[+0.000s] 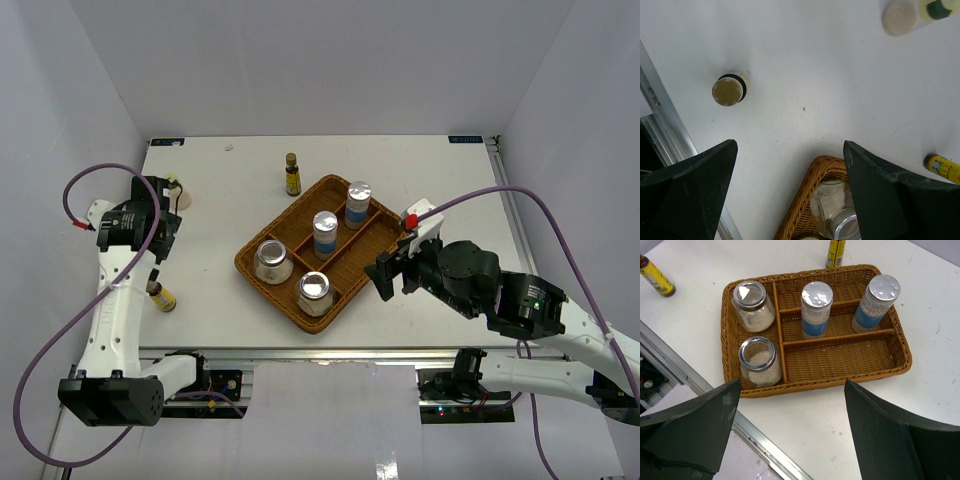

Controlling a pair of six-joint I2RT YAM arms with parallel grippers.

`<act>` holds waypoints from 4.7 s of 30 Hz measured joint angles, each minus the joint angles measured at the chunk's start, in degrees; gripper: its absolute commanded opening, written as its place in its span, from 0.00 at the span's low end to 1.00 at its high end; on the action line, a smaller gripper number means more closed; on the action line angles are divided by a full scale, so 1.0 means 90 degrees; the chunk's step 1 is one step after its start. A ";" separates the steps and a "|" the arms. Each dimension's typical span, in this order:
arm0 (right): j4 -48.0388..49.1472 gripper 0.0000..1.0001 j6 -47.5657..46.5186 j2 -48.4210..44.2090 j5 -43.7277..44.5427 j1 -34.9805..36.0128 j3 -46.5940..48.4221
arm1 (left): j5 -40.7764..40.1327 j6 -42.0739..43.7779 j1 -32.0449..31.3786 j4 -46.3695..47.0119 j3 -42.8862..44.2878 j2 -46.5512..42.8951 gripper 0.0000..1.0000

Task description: Organize the condiment bottles

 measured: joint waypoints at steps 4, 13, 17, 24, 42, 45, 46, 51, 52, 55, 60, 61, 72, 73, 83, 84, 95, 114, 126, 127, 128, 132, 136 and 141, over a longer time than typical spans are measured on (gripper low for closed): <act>-0.0120 0.90 0.0000 0.0099 -0.0007 0.0000 0.0160 | -0.0030 -0.0115 0.0292 -0.0027 -0.0313 0.0082 0.98; -0.0163 0.90 0.0000 0.0349 -0.0007 0.0000 0.0404 | -0.0310 -0.0196 0.0930 -0.0053 -0.0646 0.0234 0.97; -0.0178 0.90 -0.0002 0.0579 -0.0011 0.0000 0.0447 | -0.0372 -0.0168 0.1138 -0.0055 -0.0758 0.0345 0.95; -0.0258 0.90 -0.0001 0.0647 -0.0012 0.0000 0.0447 | -0.0371 -0.0034 0.1313 0.0072 -0.1166 0.0517 0.91; -0.0256 0.90 0.0000 0.0438 -0.0002 0.0000 0.0385 | -0.0299 -0.0003 0.1321 0.0404 -0.1601 0.0771 0.76; -0.0258 0.90 0.0000 0.0396 0.0003 0.0000 0.0383 | -0.0297 0.0000 0.1321 0.0468 -0.1613 0.0891 0.72; -0.0258 0.90 0.0000 0.0378 0.0016 0.0000 0.0377 | -0.0298 0.0009 0.1321 0.0495 -0.1617 0.0922 0.69; -0.0265 0.90 0.0000 0.0288 0.0051 0.0000 0.0330 | -0.0316 0.0028 0.1321 0.0592 -0.1692 0.1042 0.44; -0.0266 0.90 0.0000 0.0270 0.0062 0.0000 0.0307 | -0.0346 0.0037 0.1321 0.0607 -0.1692 0.1063 0.38; -0.0280 0.90 0.0000 0.0240 0.0071 0.0000 0.0273 | -0.0436 0.0023 0.1321 0.0689 -0.1692 0.1099 0.23; -0.0269 0.90 0.0000 0.0242 0.0081 0.0000 0.0231 | -0.0546 0.0031 0.1321 0.0714 -0.1699 0.1101 0.00; -0.0267 0.90 0.0000 0.0243 0.0085 0.0000 0.0213 | -0.0556 0.0032 0.1321 0.0705 -0.1700 0.1101 0.00; -0.0245 0.90 0.0000 0.0260 0.0092 0.0000 0.0184 | -0.0394 0.1831 0.1303 0.1023 -0.1403 0.0857 0.00; -0.0243 0.90 0.0000 0.0262 0.0090 0.0000 0.0182 | -0.0295 0.2184 0.1294 0.1182 -0.1351 0.0730 0.00; -0.0202 0.90 -0.0030 0.0352 0.0146 0.0000 0.0182 | 0.2753 0.4721 0.1096 0.2354 0.0248 0.0102 0.00; -0.0202 0.90 -0.0036 0.0345 0.0173 0.0000 0.0182 | 0.2897 0.4796 0.0930 0.2358 0.0465 0.0297 0.00; -0.0197 0.90 -0.0075 0.0166 0.0486 -0.0007 0.0182 | 0.3048 0.5257 -0.2099 0.2300 0.2665 0.3102 0.00; -0.0032 0.90 -0.0100 -0.0243 0.0949 -0.0012 -0.0234 | 0.2640 0.5693 -0.3130 0.2911 0.3204 0.4754 0.00; -0.0005 0.90 -0.0165 -0.0368 0.0999 -0.0019 -0.0235 | 0.2557 0.5577 -0.3469 0.3931 0.1775 0.4622 0.31; -0.0005 0.90 -0.0165 -0.0384 0.0999 -0.0019 -0.0235 | 0.2541 0.5568 -0.3490 0.3991 0.1729 0.4602 0.33; -0.0005 0.90 -0.0165 -0.0404 0.0999 -0.0019 -0.0236 | 0.2522 0.5561 -0.3509 0.4023 0.1707 0.4595 0.50; -0.0003 0.90 -0.0165 -0.0433 0.1001 -0.0023 -0.0241 | 0.2476 0.5498 -0.3562 0.4083 0.1648 0.4588 0.74; 0.0014 0.90 -0.0163 -0.0452 0.1003 -0.0024 -0.0295 | 0.2405 0.5414 -0.3603 0.4054 0.1625 0.4579 0.84; 0.0019 0.90 -0.0163 -0.0453 0.1013 -0.0024 -0.0342 | 0.2294 0.5315 -0.3602 0.3843 0.1696 0.4549 0.86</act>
